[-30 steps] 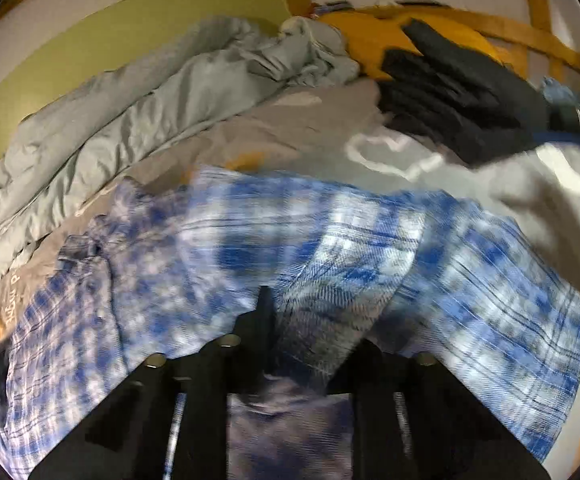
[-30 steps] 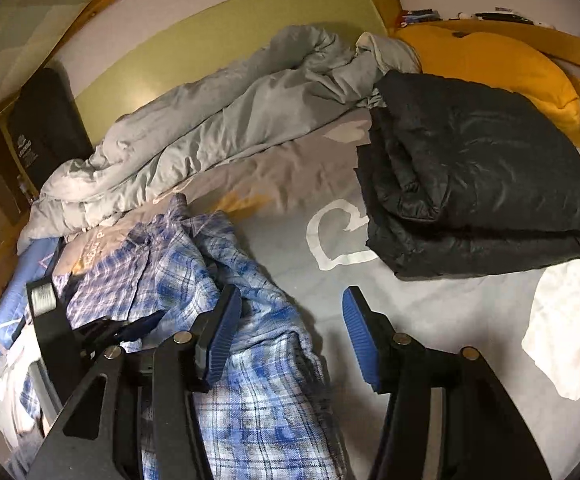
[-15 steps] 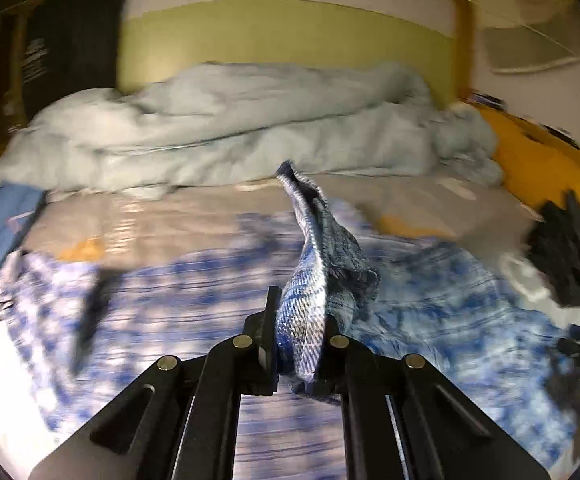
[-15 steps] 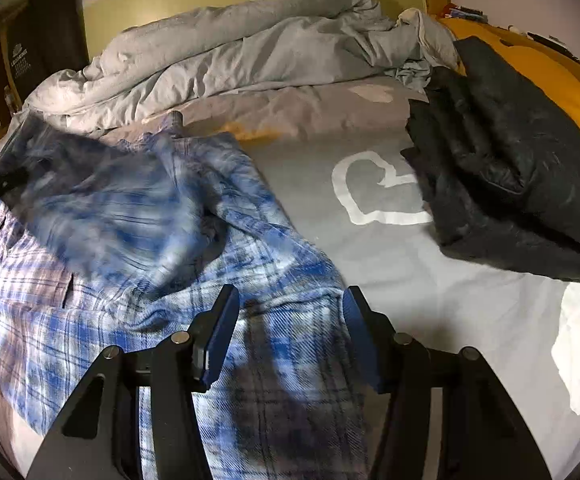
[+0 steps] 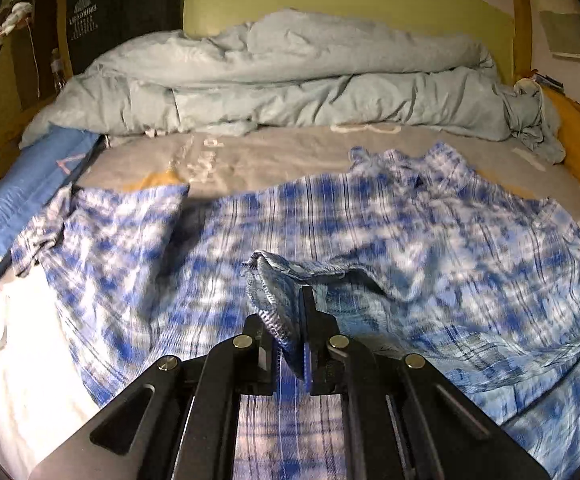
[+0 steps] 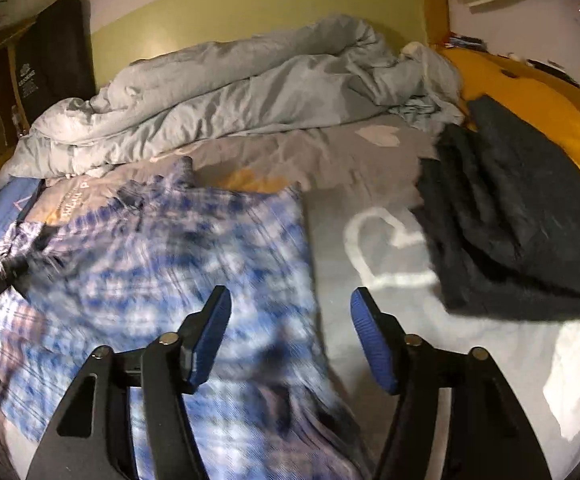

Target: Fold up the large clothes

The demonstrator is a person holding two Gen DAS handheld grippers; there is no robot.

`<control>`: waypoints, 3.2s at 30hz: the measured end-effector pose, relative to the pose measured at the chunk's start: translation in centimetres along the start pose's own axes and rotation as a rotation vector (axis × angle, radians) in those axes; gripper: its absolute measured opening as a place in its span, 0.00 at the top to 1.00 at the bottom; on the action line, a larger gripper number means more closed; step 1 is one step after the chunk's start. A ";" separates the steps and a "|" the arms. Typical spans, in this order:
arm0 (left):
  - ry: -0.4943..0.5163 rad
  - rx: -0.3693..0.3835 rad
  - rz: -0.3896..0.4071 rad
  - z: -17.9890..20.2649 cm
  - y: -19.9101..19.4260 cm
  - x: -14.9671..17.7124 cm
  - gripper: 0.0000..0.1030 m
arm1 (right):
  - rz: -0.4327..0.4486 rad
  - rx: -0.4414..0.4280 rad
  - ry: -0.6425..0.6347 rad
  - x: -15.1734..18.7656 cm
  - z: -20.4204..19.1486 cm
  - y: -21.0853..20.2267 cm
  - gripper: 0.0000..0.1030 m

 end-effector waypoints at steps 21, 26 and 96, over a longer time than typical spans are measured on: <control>-0.124 0.278 0.106 0.1 0.9 -2.1 0.89 | -0.047 -0.055 0.125 -3.6 2.6 12.7 0.94; -0.148 0.132 0.117 -1.6 1.2 -2.4 0.90 | -0.037 -0.009 0.145 -3.3 3.0 13.3 0.94; -0.078 0.054 0.274 -7.3 -15.2 0.8 0.00 | 0.144 0.066 -0.158 1.0 -11.9 -5.4 0.00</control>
Point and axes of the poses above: each gripper's, at about its wrist camera, not at the fingertips, and y roughly the way its jaws point, z to its right, x to its underside, the point moved 10 cm from there along y, roughly the way its jaws point, and after that the axes turned 7 degrees about -x, right-handed, at the moved point
